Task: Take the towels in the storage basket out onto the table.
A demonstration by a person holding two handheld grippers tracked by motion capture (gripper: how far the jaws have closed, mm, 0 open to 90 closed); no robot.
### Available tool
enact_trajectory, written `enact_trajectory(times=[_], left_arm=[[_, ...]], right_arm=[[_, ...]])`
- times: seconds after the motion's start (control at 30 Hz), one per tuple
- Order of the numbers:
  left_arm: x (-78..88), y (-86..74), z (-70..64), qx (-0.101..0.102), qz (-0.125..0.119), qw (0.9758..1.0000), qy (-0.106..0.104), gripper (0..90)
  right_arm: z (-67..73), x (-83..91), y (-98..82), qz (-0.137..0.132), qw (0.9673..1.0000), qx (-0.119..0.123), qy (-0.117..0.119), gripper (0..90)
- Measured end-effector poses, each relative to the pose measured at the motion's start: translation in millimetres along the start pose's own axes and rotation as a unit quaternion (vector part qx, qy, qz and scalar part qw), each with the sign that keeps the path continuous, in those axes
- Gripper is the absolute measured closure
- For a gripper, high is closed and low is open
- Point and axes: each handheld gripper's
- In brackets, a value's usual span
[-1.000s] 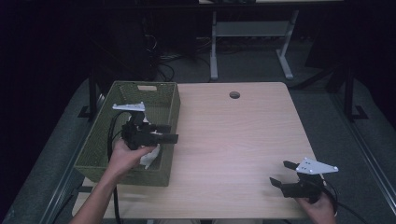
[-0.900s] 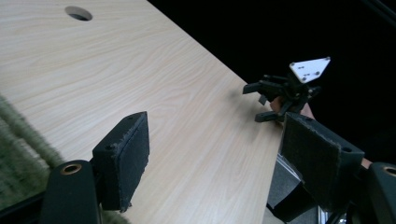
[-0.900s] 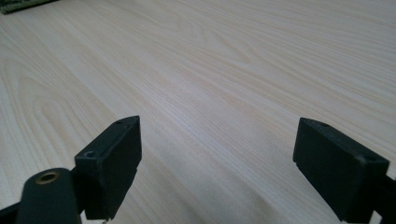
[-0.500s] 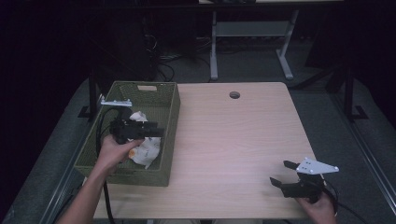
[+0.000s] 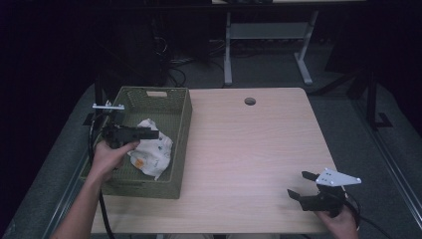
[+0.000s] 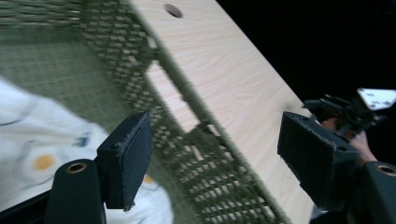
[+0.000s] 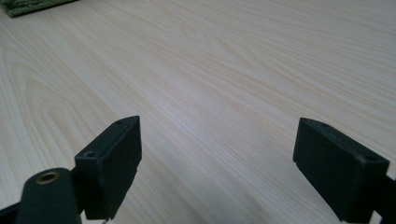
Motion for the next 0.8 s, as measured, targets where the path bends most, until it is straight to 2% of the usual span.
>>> enact_trajectory(times=[0.1, 0.3, 0.37, 0.47, 0.6, 0.8], left_arm=[[6.2, -0.2, 8.8, 0.012, -0.004, 0.9998, 0.012, 25.6], [10.2, -0.1, 17.7, 0.026, -0.007, 0.9992, 0.028, 25.7], [12.4, -0.1, 24.2, 0.039, -0.01, 0.9985, 0.038, 25.8], [13.3, -0.2, 27.3, 0.046, -0.012, 0.998, 0.042, 26.0], [15.5, -0.6, 34.5, 0.056, -0.009, 0.9967, 0.059, 26.1], [15.3, -0.1, 40.7, 0.068, -0.011, 0.9955, 0.066, 26.1]], right_arm=[[-0.2, -0.1, 0.1, 0.0, 1.0, 0.001, 0.0, 14.9], [-0.2, -0.5, 0.1, 0.0, 1.0, 0.001, 0.001, 14.9], [-0.2, -0.7, 0.1, 0.0, 1.0, 0.001, 0.001, 14.9], [-0.4, -0.6, 0.1, 0.0, 1.0, 0.001, 0.002, 14.8], [-0.7, -0.7, 0.2, 0.001, 1.0, 0.001, 0.003, 14.8], [-1.1, -1.2, 0.2, 0.003, 1.0, 0.0, 0.004, 14.9]])
Point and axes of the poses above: each handheld gripper's, and its own axes: x roughly backward along the jaws, y roughly out of its top, z roughly to its left
